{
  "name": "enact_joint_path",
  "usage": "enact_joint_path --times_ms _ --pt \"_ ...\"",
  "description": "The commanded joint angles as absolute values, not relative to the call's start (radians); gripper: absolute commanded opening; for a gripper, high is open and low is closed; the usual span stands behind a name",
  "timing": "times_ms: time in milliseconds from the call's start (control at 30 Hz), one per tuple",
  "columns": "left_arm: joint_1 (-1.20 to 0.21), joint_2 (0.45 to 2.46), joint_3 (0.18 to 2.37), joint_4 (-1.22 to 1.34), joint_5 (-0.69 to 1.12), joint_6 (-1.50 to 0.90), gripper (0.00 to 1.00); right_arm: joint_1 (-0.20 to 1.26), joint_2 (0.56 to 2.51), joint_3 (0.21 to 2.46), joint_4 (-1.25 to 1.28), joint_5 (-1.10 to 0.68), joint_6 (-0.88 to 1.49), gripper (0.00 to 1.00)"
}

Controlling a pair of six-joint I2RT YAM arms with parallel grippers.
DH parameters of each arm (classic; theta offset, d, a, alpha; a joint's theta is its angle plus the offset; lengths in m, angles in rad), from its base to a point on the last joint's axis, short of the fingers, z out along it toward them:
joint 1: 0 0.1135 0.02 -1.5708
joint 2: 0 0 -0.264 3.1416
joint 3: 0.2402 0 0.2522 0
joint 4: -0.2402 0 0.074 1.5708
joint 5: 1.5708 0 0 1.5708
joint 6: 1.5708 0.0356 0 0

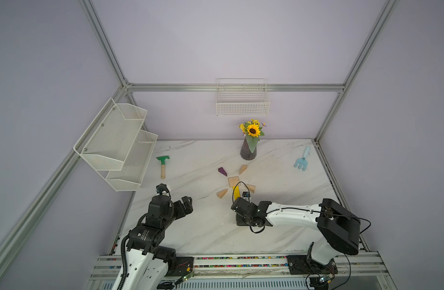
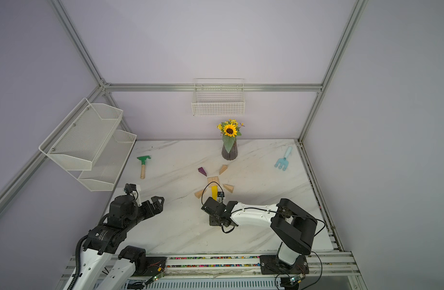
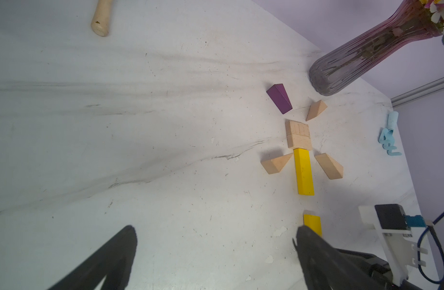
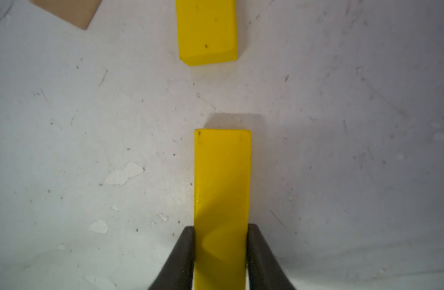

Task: Assemble a small pinwheel with building blocks
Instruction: Place the building block at the center of the board, then assemble the building block at the center of the board.

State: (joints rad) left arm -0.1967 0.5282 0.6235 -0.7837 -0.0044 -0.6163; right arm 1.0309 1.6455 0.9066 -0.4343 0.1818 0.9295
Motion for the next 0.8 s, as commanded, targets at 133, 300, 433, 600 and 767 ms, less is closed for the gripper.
enact_joint_path --times_ms 133,300,433,600,767 --pt "-0.189 0.523 0.623 -0.74 0.021 -0.609 1.0 0.984 1.657 0.935 -0.408 0.195 0.861 0.48" --pt "-0.19 0.521 0.623 -0.741 0.023 -0.607 1.0 0.957 1.694 0.965 -0.408 0.19 0.817 0.45" --pt "-0.19 0.521 0.622 -0.739 0.026 -0.607 1.0 0.946 1.728 0.991 -0.404 0.182 0.795 0.41" --pt "-0.19 0.518 0.621 -0.739 0.026 -0.604 1.0 0.938 1.755 1.009 -0.397 0.181 0.786 0.39" --pt "-0.19 0.518 0.619 -0.737 0.029 -0.603 1.0 0.926 1.775 1.03 -0.393 0.18 0.775 0.37"
